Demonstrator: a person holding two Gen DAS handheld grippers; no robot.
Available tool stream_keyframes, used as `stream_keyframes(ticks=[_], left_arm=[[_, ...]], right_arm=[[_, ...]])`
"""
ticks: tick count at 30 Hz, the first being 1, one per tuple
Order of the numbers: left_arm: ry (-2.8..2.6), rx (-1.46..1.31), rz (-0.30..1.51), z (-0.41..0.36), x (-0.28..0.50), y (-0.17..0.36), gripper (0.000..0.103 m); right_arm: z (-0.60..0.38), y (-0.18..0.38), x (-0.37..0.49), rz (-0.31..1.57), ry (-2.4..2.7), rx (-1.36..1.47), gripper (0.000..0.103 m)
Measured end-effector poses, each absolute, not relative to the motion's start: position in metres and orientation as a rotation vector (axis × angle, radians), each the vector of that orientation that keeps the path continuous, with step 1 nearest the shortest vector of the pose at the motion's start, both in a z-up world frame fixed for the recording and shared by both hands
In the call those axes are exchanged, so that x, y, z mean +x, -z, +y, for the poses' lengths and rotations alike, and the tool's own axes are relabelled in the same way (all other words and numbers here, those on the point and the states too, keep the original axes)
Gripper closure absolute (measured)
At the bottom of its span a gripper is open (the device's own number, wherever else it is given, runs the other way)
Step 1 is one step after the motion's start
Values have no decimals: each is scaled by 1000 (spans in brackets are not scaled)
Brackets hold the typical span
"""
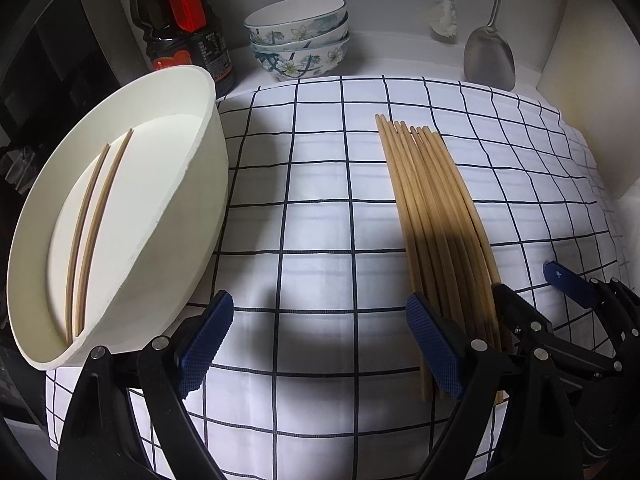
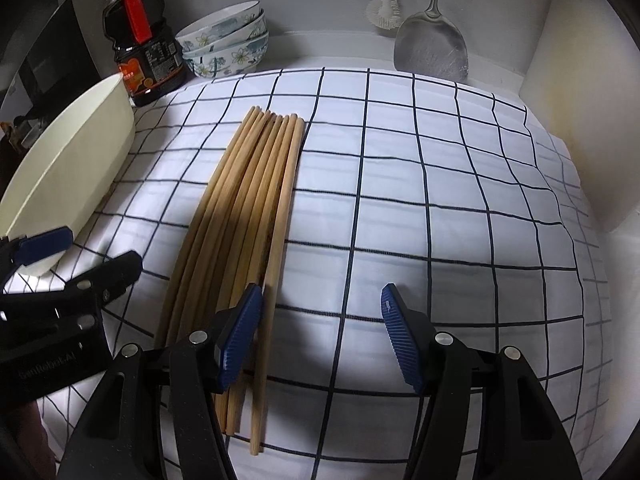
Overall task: Organize utensils
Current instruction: 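Close the right gripper on one chopstick at the bundle's edge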
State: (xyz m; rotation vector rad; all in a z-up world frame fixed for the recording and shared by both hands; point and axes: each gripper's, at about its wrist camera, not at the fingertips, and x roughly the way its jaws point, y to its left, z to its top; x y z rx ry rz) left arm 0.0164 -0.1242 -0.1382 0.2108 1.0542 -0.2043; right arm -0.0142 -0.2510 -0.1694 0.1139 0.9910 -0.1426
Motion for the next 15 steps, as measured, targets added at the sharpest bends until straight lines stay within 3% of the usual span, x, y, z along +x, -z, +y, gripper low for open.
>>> stream_keyframes(ticks=[15], left_arm=[[219, 201, 1076, -135, 19, 147, 16]], right_arm=[[-262, 171, -17, 966, 161, 87, 44]])
